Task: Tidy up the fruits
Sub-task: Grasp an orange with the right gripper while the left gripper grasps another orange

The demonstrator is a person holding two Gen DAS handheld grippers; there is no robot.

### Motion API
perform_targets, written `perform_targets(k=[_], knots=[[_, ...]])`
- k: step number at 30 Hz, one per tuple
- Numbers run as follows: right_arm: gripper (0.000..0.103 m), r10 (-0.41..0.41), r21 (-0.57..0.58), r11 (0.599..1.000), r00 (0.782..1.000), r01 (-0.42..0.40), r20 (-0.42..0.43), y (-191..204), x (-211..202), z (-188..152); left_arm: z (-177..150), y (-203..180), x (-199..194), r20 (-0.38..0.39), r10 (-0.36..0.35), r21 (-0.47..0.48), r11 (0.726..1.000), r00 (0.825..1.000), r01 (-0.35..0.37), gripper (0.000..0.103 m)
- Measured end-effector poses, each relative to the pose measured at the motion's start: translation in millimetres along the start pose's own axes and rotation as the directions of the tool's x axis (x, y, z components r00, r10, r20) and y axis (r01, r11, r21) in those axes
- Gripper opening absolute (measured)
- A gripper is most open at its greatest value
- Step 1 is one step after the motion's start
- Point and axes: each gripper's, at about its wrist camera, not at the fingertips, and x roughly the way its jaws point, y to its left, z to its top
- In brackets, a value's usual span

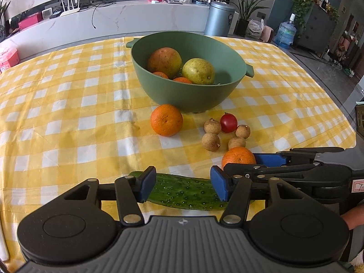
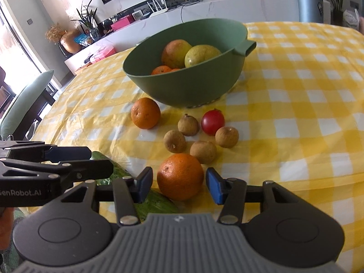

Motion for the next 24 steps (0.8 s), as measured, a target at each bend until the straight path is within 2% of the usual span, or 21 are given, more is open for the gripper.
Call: perform_targets(k=[10,16,24], knots=[[0.042,-0.012,-0.023,1.000,1.000,0.012,0.001,2.6,0.6,-0.8,1.7,-0.1,-0.3,0.012,0.004,-0.001,1.000,1.000,-0.004,0.065],[0.042,-0.031,-0.034,0.999,0.998,0.032,0.048,2.7,-13.8,0.1,6.0,2.5,-0.5,0.040,0.001,-0.020,1.000,0.999,-0.001,0.065],[0.042,-0.136,-0.009,0.990,0.980,0.139,0.144,-8.9,-33.4,10.1,18.0,7.1,10.8,0.078,0.030,-0.034,0.999,0.996,-0.027,0.065]])
